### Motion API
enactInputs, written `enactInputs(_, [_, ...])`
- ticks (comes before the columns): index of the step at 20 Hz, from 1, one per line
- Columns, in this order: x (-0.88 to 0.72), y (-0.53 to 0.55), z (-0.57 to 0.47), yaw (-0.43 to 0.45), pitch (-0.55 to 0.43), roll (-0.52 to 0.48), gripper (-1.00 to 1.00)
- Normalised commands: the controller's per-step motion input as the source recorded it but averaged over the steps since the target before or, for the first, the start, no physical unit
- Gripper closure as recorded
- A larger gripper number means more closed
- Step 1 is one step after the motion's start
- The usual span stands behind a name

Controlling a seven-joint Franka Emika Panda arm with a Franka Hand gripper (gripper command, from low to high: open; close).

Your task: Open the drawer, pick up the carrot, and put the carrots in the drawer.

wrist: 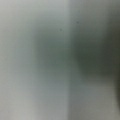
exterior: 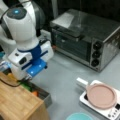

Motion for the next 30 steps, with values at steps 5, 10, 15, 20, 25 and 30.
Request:
enactInputs(5, [0.20, 0.00, 0.17, 0.074, 0.211, -0.039, -1.00])
enactInputs(10, [0.24, 0.15, 0.23, 0.036, 0.213, 0.019, -1.00])
enactInputs(15, [0.29, 0.19, 0.25, -0.005, 0.166, 0.087, -1.00])
enactInputs(20, [0.40, 0.23, 0.39, -0.123, 0.141, 0.194, -1.00])
enactInputs(25, [0.47, 0.17, 0.48, -0.181, 0.159, 0.208, -1.00])
enactInputs(30, [0.55, 0.01, 0.55, -0.133, 0.245, 0.083, -1.00])
